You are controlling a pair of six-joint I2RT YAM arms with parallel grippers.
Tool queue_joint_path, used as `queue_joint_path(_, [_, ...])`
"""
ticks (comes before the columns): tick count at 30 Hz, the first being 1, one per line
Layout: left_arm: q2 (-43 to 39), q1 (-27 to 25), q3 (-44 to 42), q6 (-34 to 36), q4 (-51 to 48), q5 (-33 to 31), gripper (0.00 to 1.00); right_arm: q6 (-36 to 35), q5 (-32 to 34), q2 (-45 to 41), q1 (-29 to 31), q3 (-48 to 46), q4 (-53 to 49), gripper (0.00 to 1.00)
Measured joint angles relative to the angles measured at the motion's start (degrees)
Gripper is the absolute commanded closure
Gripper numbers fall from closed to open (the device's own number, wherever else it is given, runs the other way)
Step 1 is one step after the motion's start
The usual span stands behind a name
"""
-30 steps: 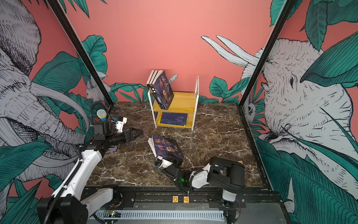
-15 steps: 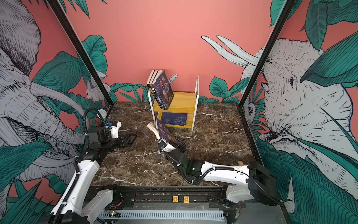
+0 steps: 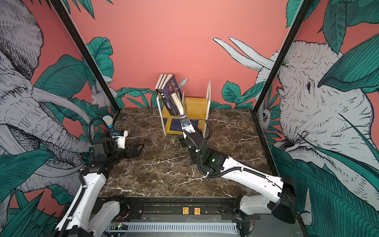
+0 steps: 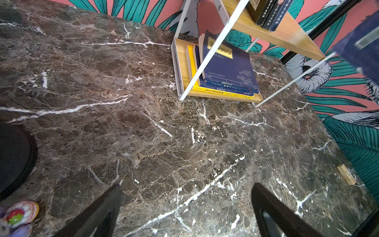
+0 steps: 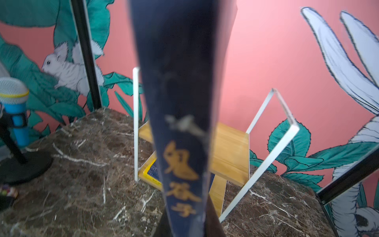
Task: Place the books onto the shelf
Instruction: 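Raise the purple book upright with the right gripper while the left withdraws, then insert the purple book beside the books on the upper tier with the right gripper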
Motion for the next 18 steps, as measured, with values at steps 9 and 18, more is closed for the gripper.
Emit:
queue_joint_path(9, [-1.01,0.00,-1.11,0.28,1.64,1.57,0.00,4.50,2.64,9.27,-7.80,15.32,0.37,1.00])
queue_joint_path(18, [-1.92,-0.50,-1.68,0.42,1.92,1.97,0.01,7.45,3.89,23.69,-11.34,26.47,0.24,1.00])
